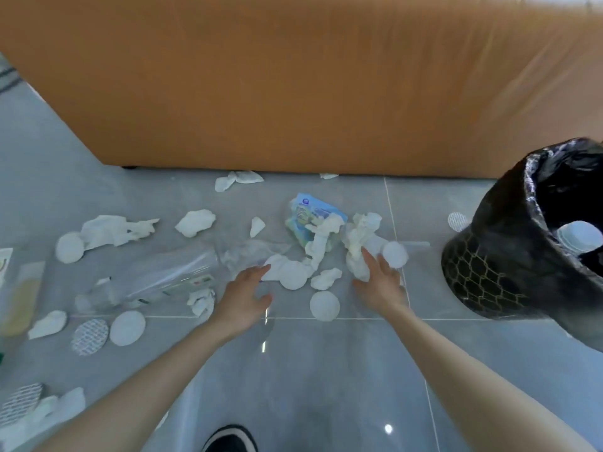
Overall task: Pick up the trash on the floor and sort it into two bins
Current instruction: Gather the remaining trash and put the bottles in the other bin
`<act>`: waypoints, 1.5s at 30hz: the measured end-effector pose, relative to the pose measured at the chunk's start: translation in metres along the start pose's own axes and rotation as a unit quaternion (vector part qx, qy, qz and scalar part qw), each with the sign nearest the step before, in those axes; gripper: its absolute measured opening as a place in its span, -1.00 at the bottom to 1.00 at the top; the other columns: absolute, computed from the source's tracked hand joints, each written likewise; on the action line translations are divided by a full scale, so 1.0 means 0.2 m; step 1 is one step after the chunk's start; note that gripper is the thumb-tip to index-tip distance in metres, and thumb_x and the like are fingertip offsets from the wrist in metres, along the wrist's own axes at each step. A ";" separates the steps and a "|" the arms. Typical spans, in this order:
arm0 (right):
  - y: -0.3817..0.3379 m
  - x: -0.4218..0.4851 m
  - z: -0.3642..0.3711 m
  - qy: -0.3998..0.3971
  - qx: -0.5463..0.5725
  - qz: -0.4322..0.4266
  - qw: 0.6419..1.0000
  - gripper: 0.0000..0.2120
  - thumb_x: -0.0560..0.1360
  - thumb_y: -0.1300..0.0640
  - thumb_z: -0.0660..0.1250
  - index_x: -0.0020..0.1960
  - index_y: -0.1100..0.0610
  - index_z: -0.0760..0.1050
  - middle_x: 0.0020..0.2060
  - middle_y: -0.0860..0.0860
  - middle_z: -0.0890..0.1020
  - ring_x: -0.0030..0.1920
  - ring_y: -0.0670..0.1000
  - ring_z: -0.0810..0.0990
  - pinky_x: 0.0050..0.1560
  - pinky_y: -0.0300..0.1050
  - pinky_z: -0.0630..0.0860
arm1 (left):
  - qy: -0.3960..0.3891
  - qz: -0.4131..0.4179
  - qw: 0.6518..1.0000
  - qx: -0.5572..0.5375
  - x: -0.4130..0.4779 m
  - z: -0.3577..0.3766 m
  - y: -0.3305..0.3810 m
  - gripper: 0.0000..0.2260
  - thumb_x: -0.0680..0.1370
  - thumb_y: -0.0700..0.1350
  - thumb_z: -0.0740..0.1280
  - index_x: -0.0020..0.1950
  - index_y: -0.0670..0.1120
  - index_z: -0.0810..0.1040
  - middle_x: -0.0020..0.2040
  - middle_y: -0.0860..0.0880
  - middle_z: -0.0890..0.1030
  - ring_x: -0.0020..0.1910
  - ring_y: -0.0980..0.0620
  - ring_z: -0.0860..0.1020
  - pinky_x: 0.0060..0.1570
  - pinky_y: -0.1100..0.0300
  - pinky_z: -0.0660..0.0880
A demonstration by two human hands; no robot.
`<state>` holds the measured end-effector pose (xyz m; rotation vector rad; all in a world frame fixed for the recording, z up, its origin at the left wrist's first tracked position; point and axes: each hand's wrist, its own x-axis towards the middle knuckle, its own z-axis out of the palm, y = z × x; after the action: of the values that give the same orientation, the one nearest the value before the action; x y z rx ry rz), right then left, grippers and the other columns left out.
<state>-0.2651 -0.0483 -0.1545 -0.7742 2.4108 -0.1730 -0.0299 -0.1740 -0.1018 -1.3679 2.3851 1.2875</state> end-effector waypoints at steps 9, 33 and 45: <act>0.06 -0.21 0.23 0.117 -0.042 -0.072 0.990 -0.63 0.54 0.03 0.24 0.34 -0.06 0.42 0.20 0.04 0.48 0.22 0.12 0.38 0.11 -0.01 0.32 | -0.006 0.025 0.997 0.066 0.15 0.21 -0.11 -0.42 0.55 0.06 0.27 0.50 0.23 0.08 0.55 0.08 -0.07 0.49 -0.07 -0.01 0.43 0.05 0.15; -0.19 -0.46 -0.03 0.197 0.369 -0.079 0.905 -0.64 0.50 0.28 0.30 -0.35 0.11 0.18 -0.51 -0.01 0.35 -0.42 -0.12 0.23 -0.44 -0.26 0.15 | 0.049 0.036 0.992 0.107 0.09 0.33 -0.18 -0.61 0.37 0.01 0.48 0.09 -0.07 0.43 0.48 -0.05 0.00 0.29 -0.13 0.23 0.22 0.13 0.34; -0.13 -0.46 0.19 0.072 0.160 -0.076 0.982 -0.46 0.38 0.30 0.06 0.15 -0.19 0.50 0.23 0.03 0.38 0.14 0.05 0.22 0.09 -0.14 0.23 | 0.083 0.030 0.979 0.186 0.06 0.26 -0.22 -0.18 0.31 0.06 0.51 0.44 0.07 0.12 0.22 0.07 0.41 0.23 -0.06 0.31 0.12 0.11 0.23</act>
<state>-0.1699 -0.0148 -0.1318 -0.8159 2.3714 -0.6801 -0.0201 -0.1558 -0.1673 -1.3418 2.6194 0.7066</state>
